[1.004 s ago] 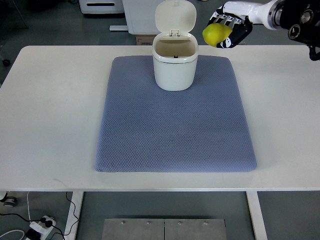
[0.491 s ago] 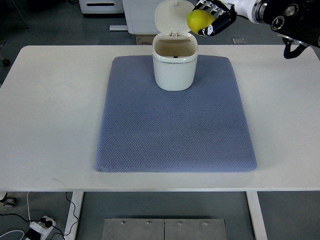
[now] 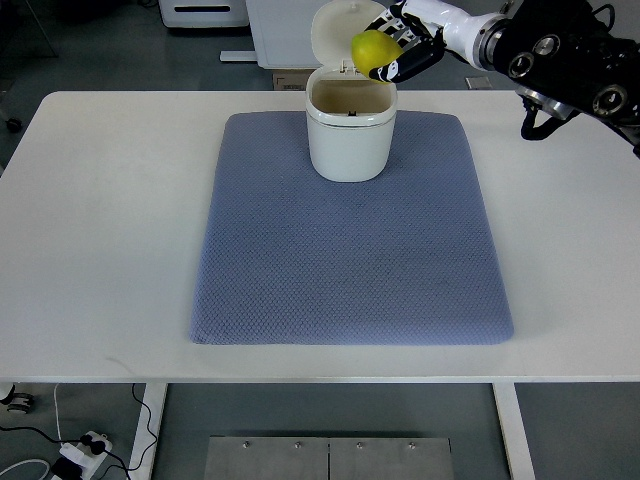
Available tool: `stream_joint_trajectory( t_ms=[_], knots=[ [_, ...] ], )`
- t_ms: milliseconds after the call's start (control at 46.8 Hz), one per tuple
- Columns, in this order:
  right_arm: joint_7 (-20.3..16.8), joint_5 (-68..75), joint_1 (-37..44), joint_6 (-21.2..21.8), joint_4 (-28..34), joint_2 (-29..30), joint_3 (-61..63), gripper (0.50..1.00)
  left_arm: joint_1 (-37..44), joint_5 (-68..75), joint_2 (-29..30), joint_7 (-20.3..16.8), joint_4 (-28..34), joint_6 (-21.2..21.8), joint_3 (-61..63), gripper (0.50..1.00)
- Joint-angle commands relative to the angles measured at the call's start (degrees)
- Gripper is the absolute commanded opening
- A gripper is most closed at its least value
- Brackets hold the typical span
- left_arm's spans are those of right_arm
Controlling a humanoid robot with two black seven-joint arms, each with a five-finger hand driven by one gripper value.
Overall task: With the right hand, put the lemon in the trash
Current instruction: 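Carry the lemon in the right hand over the open white bin, then lower the lemon into the bin and open the right hand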
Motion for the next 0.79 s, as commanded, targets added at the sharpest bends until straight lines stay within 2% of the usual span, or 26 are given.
stream_joint_trajectory(
  t_ms=[0,299,769],
  knots=[
    [-0.2,0.0,-0.9,-0.3,-0.6,0.9,1.0,0.500,0.0,0.0,0.0,0.0,0.0,0.0,0.0,1.000],
    [-1.9,0.0,-2.8,-0.5,-1.7,3.1,6.3,0.500,0.0,-0.1,0.0,0.0,0.1,0.0,0.0,1.000],
    [-3.8,0.2,-6.8,-2.8,-7.8,7.9,8.9,0.500,0.0,-0.1,0.0,0.0,0.0,0.0,0.0,1.000]
  ],
)
